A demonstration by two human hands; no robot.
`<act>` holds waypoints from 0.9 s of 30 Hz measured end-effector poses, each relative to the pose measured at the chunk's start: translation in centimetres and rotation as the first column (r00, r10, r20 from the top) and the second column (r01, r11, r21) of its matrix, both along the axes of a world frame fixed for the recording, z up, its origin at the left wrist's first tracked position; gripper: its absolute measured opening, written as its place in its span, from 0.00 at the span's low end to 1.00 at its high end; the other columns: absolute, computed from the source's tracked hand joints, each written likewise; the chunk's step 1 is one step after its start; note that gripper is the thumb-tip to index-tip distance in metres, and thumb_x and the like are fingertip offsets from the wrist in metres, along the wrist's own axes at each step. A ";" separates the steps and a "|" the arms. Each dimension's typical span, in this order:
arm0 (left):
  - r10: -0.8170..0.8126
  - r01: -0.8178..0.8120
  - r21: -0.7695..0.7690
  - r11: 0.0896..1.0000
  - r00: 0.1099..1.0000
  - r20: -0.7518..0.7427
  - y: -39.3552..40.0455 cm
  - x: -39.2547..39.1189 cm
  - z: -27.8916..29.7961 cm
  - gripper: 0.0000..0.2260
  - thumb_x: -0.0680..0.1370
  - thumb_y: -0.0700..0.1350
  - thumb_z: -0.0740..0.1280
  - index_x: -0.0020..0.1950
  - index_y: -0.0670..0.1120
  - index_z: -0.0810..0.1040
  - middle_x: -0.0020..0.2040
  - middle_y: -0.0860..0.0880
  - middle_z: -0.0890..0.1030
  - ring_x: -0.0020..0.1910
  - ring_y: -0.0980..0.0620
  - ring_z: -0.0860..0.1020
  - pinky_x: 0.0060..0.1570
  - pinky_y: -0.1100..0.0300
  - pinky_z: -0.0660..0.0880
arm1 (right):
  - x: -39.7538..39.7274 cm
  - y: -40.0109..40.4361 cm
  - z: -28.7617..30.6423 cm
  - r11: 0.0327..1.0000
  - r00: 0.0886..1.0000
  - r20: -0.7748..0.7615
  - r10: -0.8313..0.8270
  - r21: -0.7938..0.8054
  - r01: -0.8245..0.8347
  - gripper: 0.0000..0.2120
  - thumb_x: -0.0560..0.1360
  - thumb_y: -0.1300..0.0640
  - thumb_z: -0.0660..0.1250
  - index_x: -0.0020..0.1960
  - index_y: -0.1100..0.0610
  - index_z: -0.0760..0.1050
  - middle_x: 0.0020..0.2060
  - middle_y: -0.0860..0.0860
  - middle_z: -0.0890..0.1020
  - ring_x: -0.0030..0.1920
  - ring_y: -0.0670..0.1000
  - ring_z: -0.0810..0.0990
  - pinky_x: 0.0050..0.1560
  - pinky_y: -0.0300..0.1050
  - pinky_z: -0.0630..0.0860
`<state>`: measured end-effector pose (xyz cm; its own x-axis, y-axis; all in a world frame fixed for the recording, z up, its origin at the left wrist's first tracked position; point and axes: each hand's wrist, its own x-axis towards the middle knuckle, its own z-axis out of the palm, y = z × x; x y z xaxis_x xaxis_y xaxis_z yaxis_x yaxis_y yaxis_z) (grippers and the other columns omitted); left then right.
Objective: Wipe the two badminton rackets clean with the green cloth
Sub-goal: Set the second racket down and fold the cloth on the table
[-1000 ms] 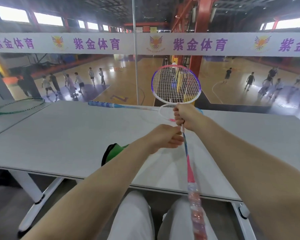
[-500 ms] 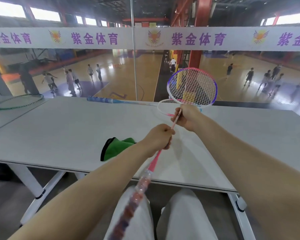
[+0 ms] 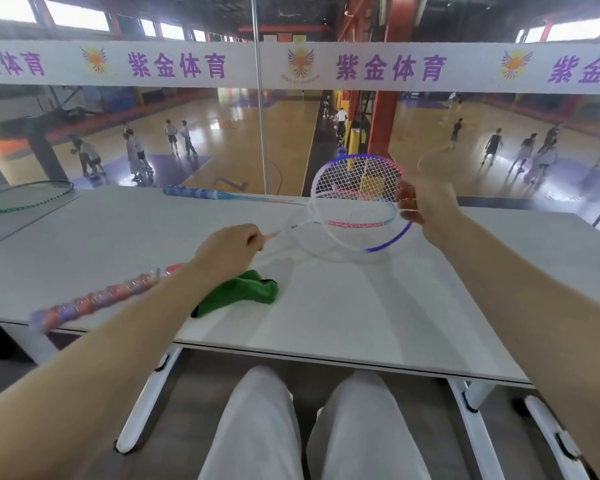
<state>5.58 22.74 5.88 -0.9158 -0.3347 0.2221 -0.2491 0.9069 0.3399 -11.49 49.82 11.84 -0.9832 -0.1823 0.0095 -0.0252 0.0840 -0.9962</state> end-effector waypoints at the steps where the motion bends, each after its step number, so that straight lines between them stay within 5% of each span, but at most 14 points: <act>1: 0.004 -0.004 -0.021 1.000 1.000 0.006 -0.6 0.0 0.1 0.12 0.82 0.48 0.55 0.44 0.50 0.76 0.39 0.50 0.78 0.38 0.50 0.75 0.40 0.54 0.73 | -1.0 0.6 -0.8 0.983 0.987 -0.111 -0.113 0.134 0.127 0.09 0.76 0.56 0.65 0.37 0.53 0.75 0.33 0.50 0.77 0.37 0.52 0.76 0.38 0.45 0.74; 2: 0.000 0.001 -0.038 0.999 1.000 0.017 -1.3 0.0 0.2 0.12 0.82 0.49 0.55 0.44 0.50 0.75 0.39 0.50 0.78 0.37 0.49 0.75 0.40 0.54 0.73 | -1.9 1.3 -1.8 0.933 0.964 -0.222 -0.147 0.294 0.210 0.08 0.75 0.54 0.64 0.37 0.52 0.74 0.34 0.50 0.77 0.41 0.55 0.75 0.42 0.48 0.72; 4: -0.027 0.030 -0.074 0.997 0.999 0.047 -2.6 0.0 0.3 0.13 0.83 0.50 0.55 0.43 0.51 0.75 0.39 0.51 0.78 0.39 0.48 0.76 0.41 0.53 0.73 | -3.0 2.4 -3.8 0.811 0.953 -0.287 -0.099 0.531 0.244 0.14 0.76 0.47 0.61 0.58 0.50 0.76 0.52 0.54 0.80 0.55 0.59 0.76 0.54 0.51 0.73; 6: -0.058 0.064 -0.106 0.992 0.996 0.064 -4.1 -0.2 0.4 0.13 0.82 0.50 0.56 0.43 0.51 0.76 0.41 0.51 0.78 0.41 0.48 0.75 0.43 0.53 0.73 | -4.0 3.1 -5.2 0.795 0.974 -0.199 -0.108 0.570 0.205 0.27 0.78 0.47 0.59 0.76 0.51 0.62 0.71 0.56 0.71 0.69 0.62 0.69 0.65 0.53 0.68; 9: -0.103 0.119 -0.158 0.980 0.989 0.111 -5.7 -0.7 0.5 0.12 0.82 0.50 0.56 0.44 0.51 0.76 0.42 0.51 0.79 0.42 0.48 0.75 0.44 0.53 0.72 | -5.0 3.1 -6.3 0.789 0.984 -0.163 -0.074 0.594 0.158 0.28 0.82 0.48 0.55 0.79 0.55 0.55 0.76 0.56 0.64 0.73 0.61 0.65 0.69 0.52 0.64; 16: -0.200 0.232 -0.150 0.961 0.959 0.203 -7.7 -3.3 0.1 0.11 0.83 0.48 0.56 0.46 0.51 0.76 0.44 0.52 0.79 0.44 0.49 0.75 0.44 0.55 0.70 | -6.9 1.6 -8.5 0.752 0.996 -0.026 -0.087 0.654 0.083 0.23 0.81 0.49 0.58 0.74 0.56 0.64 0.65 0.58 0.76 0.60 0.59 0.77 0.56 0.51 0.77; 21: -0.234 0.264 -0.118 0.957 0.947 0.220 -9.8 -5.6 -1.8 0.10 0.82 0.47 0.58 0.47 0.50 0.78 0.43 0.52 0.77 0.45 0.49 0.75 0.47 0.54 0.70 | -8.6 2.0 -10.2 0.669 0.985 -0.172 -0.017 0.731 0.139 0.11 0.80 0.58 0.60 0.55 0.61 0.79 0.48 0.58 0.82 0.48 0.59 0.81 0.53 0.55 0.80; 27: -0.260 0.289 -0.161 0.944 0.949 0.179 -11.9 -7.9 -3.7 0.07 0.82 0.47 0.61 0.52 0.49 0.79 0.46 0.52 0.76 0.46 0.50 0.75 0.50 0.52 0.72 | -9.4 0.9 -10.8 0.565 0.981 -0.193 0.009 0.811 0.155 0.10 0.78 0.58 0.61 0.45 0.61 0.79 0.38 0.56 0.80 0.38 0.57 0.79 0.38 0.46 0.76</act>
<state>-2.30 10.88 2.17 -0.9939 -0.0329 0.1053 -0.0180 0.9900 0.1396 -20.85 50.76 1.08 -0.9917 -0.1194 0.0473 -0.1274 0.8693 -0.4775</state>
